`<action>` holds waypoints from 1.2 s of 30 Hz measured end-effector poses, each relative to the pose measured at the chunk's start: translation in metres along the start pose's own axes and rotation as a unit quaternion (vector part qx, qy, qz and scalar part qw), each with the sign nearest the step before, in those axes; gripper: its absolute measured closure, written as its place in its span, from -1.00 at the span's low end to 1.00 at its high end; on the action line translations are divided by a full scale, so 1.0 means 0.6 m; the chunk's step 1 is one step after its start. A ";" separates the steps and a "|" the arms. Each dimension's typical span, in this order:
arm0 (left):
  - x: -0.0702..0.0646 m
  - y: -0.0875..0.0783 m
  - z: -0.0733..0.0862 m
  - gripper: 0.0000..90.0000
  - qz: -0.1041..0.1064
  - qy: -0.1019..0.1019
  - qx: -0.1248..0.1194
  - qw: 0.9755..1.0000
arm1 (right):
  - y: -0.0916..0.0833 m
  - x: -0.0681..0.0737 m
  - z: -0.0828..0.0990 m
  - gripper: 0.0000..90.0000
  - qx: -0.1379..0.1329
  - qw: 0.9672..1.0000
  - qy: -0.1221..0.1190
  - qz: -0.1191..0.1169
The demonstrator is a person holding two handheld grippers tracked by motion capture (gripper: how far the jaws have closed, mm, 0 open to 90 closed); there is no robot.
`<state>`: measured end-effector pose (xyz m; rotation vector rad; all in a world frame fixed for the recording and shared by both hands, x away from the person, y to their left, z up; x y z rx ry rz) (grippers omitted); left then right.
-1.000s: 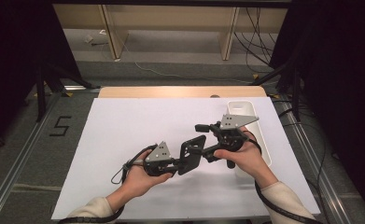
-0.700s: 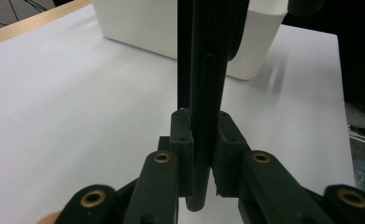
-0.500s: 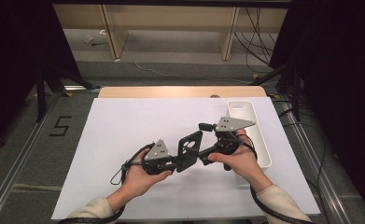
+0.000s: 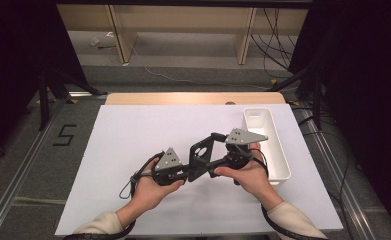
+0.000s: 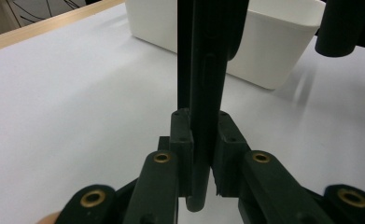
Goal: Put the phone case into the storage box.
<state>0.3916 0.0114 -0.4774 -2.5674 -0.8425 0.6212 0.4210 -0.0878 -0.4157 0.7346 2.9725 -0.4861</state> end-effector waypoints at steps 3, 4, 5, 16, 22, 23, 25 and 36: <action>0.001 0.000 -0.001 0.78 -0.003 -0.002 -0.002 1.000 | 0.003 0.000 0.000 -0.99 -0.004 1.000 0.001 0.011; 0.001 0.000 -0.001 0.78 -0.004 -0.003 -0.002 1.000 | 0.004 0.001 0.000 -0.99 -0.005 1.000 0.003 0.014; 0.002 0.000 -0.001 0.78 -0.006 -0.003 -0.002 1.000 | 0.004 0.001 0.000 -0.99 -0.005 1.000 0.003 0.017; 0.002 0.005 0.002 0.78 -0.008 -0.011 0.000 1.000 | 0.023 0.010 0.007 -0.99 -0.007 0.998 0.006 0.055; 0.001 0.006 0.002 0.78 -0.008 -0.011 -0.002 1.000 | 0.024 0.009 0.008 -0.93 -0.011 0.998 0.007 0.065; 0.001 0.006 0.002 0.78 -0.009 -0.011 -0.002 1.000 | 0.024 0.007 0.007 -0.92 -0.012 0.998 0.007 0.068; 0.000 0.006 0.002 0.78 -0.009 -0.010 -0.002 1.000 | 0.023 0.007 0.006 -0.90 -0.014 0.997 0.008 0.071; 0.000 0.006 0.002 0.77 -0.008 -0.011 -0.004 1.000 | 0.021 0.006 0.004 -0.69 -0.024 0.995 0.013 0.091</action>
Point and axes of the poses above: each handheld gripper's, and its own axes: y roughly forward along the jaws, z roughly out of its underside, x roughly to its left, the point moved 8 cm from there along y, roughly forward along the jaws, and after that the axes turned 13 degrees about -y, right-handed, at the moved point
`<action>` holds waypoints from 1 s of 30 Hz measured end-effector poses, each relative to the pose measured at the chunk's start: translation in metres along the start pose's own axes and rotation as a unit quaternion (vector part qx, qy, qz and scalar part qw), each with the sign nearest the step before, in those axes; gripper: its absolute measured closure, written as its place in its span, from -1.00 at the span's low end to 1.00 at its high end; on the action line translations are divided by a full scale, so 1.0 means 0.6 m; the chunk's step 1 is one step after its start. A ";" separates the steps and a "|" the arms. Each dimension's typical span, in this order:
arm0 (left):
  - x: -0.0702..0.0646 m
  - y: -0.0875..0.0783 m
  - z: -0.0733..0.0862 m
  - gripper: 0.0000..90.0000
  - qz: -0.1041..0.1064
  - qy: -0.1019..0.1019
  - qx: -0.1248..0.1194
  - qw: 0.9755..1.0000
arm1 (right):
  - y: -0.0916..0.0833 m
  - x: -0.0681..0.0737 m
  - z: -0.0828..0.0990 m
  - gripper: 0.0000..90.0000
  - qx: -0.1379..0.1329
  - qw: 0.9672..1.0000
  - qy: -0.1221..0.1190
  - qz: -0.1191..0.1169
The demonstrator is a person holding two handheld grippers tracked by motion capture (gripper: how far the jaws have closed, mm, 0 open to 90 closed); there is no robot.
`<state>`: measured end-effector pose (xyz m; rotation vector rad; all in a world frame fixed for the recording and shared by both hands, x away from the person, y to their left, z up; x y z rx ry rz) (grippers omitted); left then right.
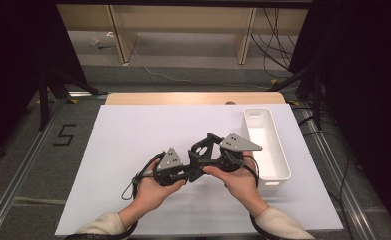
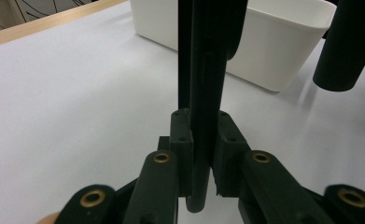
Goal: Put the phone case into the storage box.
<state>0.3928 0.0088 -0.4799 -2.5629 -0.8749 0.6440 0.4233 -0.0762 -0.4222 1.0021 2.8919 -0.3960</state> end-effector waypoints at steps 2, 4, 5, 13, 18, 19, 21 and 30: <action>0.000 -0.001 -0.001 0.77 0.000 0.001 -0.001 1.000 | 0.000 0.000 -0.002 -0.68 -0.003 1.000 -0.001 0.003; 0.000 0.000 -0.001 0.77 -0.001 0.001 -0.003 1.000 | 0.000 0.001 -0.003 -0.67 -0.006 1.000 -0.002 0.004; 0.000 0.000 -0.001 0.77 0.000 0.000 -0.001 1.000 | -0.001 0.001 -0.003 -0.67 -0.005 1.000 -0.003 0.005; 0.001 0.000 -0.001 0.77 -0.002 0.001 -0.003 1.000 | 0.000 0.001 -0.003 -0.66 -0.005 1.000 -0.002 0.008; 0.000 0.000 -0.001 0.77 -0.002 0.001 -0.004 1.000 | -0.001 0.001 -0.003 -0.66 -0.004 1.000 -0.001 0.011; 0.000 -0.001 -0.002 0.77 -0.002 0.002 -0.004 1.000 | -0.001 0.002 -0.003 -0.65 -0.003 1.000 -0.002 0.012; -0.001 -0.002 -0.003 0.77 -0.002 0.002 -0.007 1.000 | -0.002 0.002 -0.006 -0.65 -0.004 1.000 -0.004 0.013; -0.002 -0.003 -0.003 0.76 0.005 0.010 -0.004 1.000 | -0.003 0.002 -0.006 -0.64 -0.003 1.000 0.001 0.011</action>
Point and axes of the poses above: each handheld gripper's, and its own axes: y roughly forward along the jaws, z roughly out of its underside, x roughly to its left, the point moved 8 cm from there along y, roughly forward along the jaws, and after that the axes turned 13 degrees about -y, right-handed, at the moved point
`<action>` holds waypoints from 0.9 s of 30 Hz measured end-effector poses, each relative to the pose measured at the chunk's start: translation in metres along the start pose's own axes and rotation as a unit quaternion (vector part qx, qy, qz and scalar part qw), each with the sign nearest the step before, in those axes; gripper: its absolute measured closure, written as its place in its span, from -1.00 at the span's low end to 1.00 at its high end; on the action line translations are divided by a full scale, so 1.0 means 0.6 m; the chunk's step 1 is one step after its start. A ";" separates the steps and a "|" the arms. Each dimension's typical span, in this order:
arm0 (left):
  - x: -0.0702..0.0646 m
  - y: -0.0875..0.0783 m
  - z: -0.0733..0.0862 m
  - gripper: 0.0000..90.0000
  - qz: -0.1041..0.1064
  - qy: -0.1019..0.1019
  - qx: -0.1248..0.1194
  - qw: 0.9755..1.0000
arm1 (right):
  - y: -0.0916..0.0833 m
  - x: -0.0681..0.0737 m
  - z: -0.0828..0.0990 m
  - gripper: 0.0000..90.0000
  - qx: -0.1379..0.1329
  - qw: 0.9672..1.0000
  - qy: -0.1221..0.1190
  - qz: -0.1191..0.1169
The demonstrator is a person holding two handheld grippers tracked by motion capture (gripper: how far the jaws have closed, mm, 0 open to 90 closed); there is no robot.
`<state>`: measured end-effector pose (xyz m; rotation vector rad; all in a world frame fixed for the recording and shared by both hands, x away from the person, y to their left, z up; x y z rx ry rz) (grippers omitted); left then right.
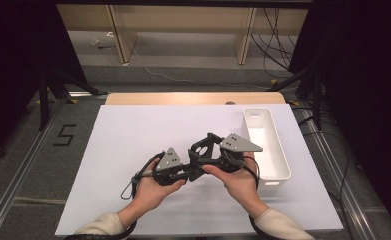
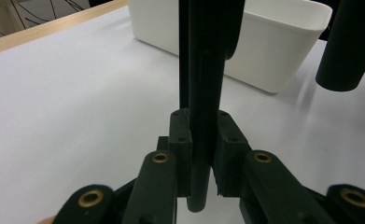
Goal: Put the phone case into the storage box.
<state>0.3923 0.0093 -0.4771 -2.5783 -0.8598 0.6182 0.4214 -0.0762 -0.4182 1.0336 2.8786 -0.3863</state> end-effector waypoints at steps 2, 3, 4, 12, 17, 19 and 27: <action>0.000 -0.002 -0.001 0.75 -0.001 0.004 -0.002 1.000 | -0.001 0.001 -0.002 -0.64 -0.002 1.000 -0.002 -0.001; -0.001 -0.002 -0.002 0.75 0.000 0.007 -0.003 1.000 | -0.001 0.001 -0.004 -0.64 -0.003 1.000 -0.004 -0.001; -0.001 -0.003 -0.002 0.73 0.001 0.010 -0.002 1.000 | -0.001 0.001 -0.005 -0.64 -0.003 1.000 -0.004 -0.002; -0.008 -0.017 -0.005 -0.12 0.022 0.024 -0.008 0.999 | -0.005 -0.007 -0.009 -0.64 -0.010 1.000 0.000 0.002; -0.006 -0.029 0.001 -0.67 0.024 0.036 0.003 0.999 | -0.010 -0.015 -0.014 -0.64 -0.014 1.000 0.001 0.008; -0.004 -0.031 0.003 -0.82 0.022 0.042 0.009 0.999 | -0.011 -0.017 -0.015 -0.64 -0.017 1.000 0.002 0.010; 0.005 -0.044 0.013 -1.00 0.004 0.056 0.015 0.998 | -0.015 -0.025 -0.018 -0.64 -0.020 1.000 0.002 0.014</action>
Point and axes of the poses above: each handheld gripper's, and its own axes: y roughly forward along the jaws, z roughly out of its underside, x roughly to its left, the point moved 8 cm from there along y, roughly forward along the jaws, and after that the axes turned 13 degrees about -y, right-handed, at the moved point
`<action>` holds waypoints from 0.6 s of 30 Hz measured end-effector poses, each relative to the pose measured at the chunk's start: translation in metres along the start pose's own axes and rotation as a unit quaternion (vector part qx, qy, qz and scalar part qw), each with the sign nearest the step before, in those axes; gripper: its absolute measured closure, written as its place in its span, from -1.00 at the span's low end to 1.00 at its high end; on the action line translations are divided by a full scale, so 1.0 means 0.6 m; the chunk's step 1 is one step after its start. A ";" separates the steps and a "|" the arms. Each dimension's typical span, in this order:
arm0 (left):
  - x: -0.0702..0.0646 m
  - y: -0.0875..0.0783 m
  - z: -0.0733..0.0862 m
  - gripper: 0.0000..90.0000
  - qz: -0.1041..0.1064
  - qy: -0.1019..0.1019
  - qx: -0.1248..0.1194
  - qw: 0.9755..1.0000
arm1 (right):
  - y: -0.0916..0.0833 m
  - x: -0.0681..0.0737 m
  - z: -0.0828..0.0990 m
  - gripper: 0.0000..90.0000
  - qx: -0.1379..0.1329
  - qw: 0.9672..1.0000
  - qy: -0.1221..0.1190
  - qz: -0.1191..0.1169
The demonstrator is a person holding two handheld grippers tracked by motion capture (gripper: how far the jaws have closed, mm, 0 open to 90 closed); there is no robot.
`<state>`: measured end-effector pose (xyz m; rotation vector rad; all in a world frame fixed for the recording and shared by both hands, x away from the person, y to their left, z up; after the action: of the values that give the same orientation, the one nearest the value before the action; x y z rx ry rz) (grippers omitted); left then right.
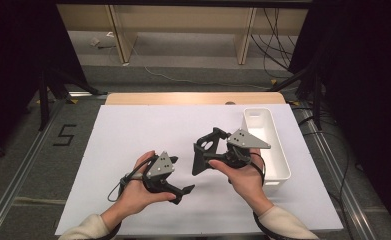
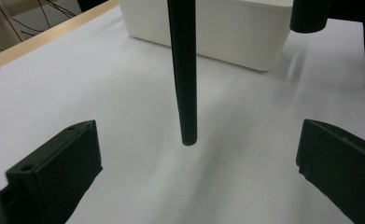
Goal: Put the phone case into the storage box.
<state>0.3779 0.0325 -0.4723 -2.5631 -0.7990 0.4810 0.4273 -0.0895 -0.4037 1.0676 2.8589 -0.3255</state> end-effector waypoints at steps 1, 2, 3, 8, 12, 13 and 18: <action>0.002 -0.003 0.000 -1.00 -0.001 0.001 -0.002 1.000 | 0.000 -0.001 0.000 -0.64 0.000 1.000 0.001 0.001; 0.004 -0.006 0.001 -1.00 -0.003 0.002 -0.002 1.000 | -0.001 -0.002 -0.001 -0.64 0.000 1.000 0.000 0.001; 0.006 -0.008 0.002 -1.00 -0.006 0.001 -0.003 1.000 | -0.001 -0.003 -0.001 -0.64 0.000 1.000 0.000 0.003; 0.011 -0.018 0.011 -1.00 -0.008 0.001 -0.001 1.000 | -0.004 -0.008 -0.003 -0.64 -0.002 1.000 -0.002 0.007; 0.013 -0.024 0.012 -1.00 -0.010 0.004 -0.004 1.000 | -0.008 -0.015 -0.007 -0.64 -0.006 1.000 -0.002 0.012; 0.013 -0.025 0.012 -1.00 -0.011 0.003 -0.005 1.000 | -0.009 -0.017 -0.009 -0.64 -0.007 1.000 -0.002 0.013; 0.015 -0.028 0.014 -1.00 -0.015 0.004 -0.007 1.000 | -0.016 -0.028 -0.013 -0.64 -0.010 1.000 0.002 0.021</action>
<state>0.3739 0.0527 -0.4733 -2.5602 -0.8397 0.4580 0.4341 -0.1056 -0.3920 1.1238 2.8328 -0.2921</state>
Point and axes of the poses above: each handheld gripper's, and its own axes: y roughly forward along the jaws, z roughly out of its underside, x roughly to its left, the point moved 8 cm from there along y, roughly forward along the jaws, and after that the axes turned 13 degrees about -y, right-handed, at the moved point
